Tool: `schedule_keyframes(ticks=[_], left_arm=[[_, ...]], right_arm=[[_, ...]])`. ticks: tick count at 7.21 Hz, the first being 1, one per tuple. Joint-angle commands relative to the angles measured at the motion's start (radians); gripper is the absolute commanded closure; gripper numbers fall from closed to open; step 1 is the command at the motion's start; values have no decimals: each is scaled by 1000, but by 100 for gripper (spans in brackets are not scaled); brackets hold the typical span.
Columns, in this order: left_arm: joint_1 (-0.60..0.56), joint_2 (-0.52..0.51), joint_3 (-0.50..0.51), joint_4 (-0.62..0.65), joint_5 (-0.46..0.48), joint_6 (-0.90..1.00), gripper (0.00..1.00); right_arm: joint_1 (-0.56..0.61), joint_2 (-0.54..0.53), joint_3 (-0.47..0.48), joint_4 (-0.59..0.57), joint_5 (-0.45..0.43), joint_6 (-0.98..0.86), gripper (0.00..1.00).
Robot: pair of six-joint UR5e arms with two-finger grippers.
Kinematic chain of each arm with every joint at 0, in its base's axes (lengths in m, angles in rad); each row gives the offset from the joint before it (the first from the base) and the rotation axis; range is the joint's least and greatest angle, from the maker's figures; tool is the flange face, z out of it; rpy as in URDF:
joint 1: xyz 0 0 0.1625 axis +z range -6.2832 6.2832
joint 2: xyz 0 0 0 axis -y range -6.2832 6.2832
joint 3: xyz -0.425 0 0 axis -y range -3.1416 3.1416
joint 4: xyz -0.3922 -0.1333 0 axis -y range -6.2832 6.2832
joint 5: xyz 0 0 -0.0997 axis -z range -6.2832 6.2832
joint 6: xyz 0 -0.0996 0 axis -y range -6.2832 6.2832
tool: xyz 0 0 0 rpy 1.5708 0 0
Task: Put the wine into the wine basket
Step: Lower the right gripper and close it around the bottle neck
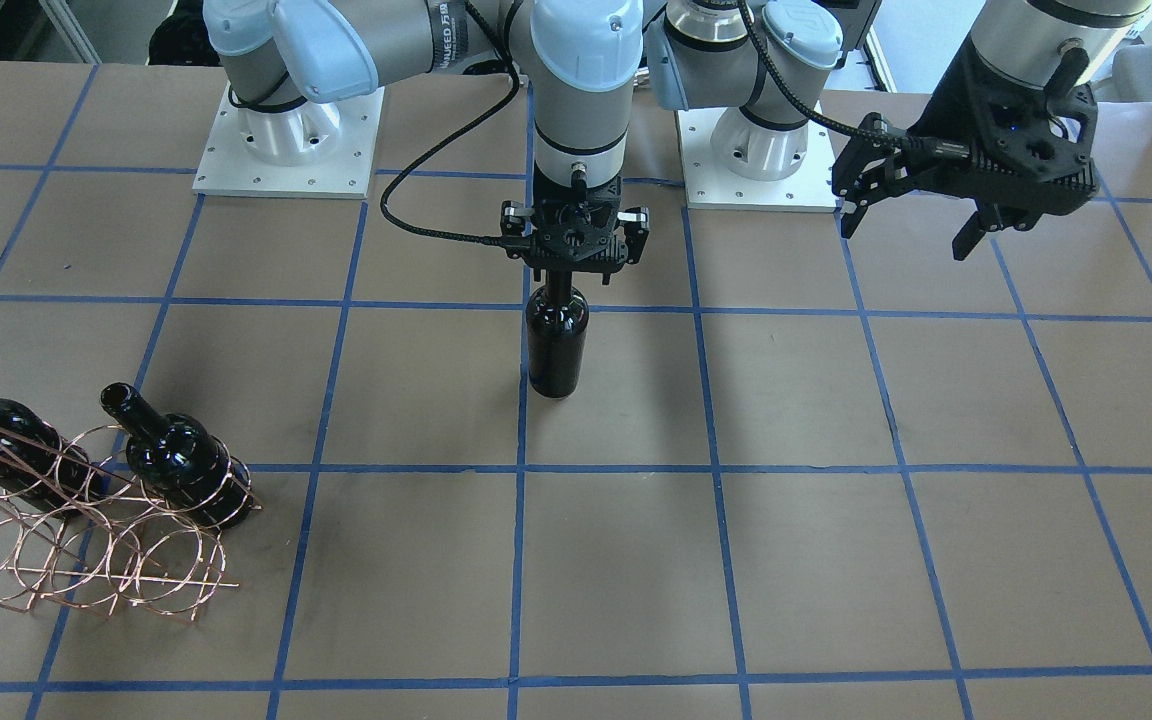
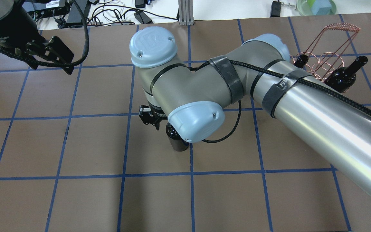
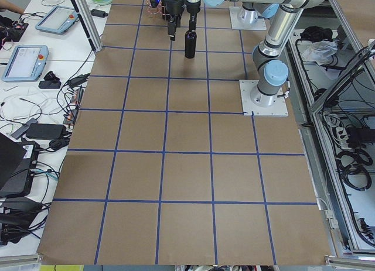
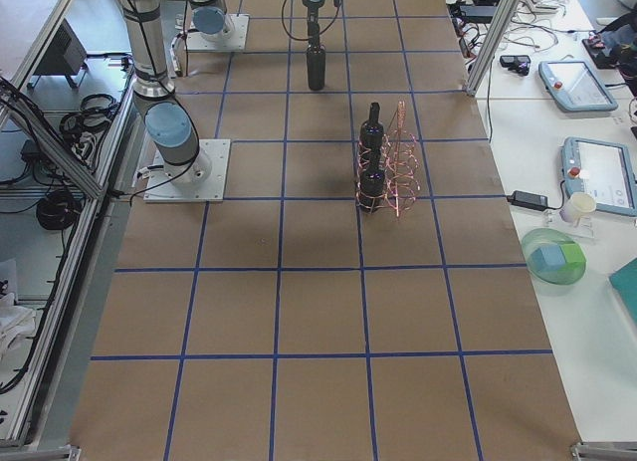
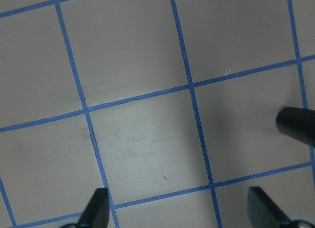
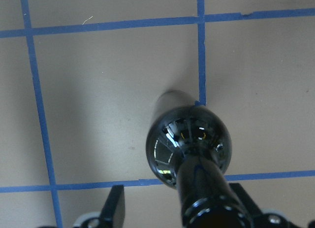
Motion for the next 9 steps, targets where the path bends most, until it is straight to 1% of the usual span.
schedule_keyframes(ticks=[1,3,9], left_arm=[[1,0,0,-2,5,2,0],[1,2,0,-2,4,2,0],[1,2,-6,-4,4,4,0]], right_arm=[[-2,0,-1,-2,0,-1,36],[-8,0,-1,-1,0,-3,38],[-15,-1,-1,-1,-2,-29,38]])
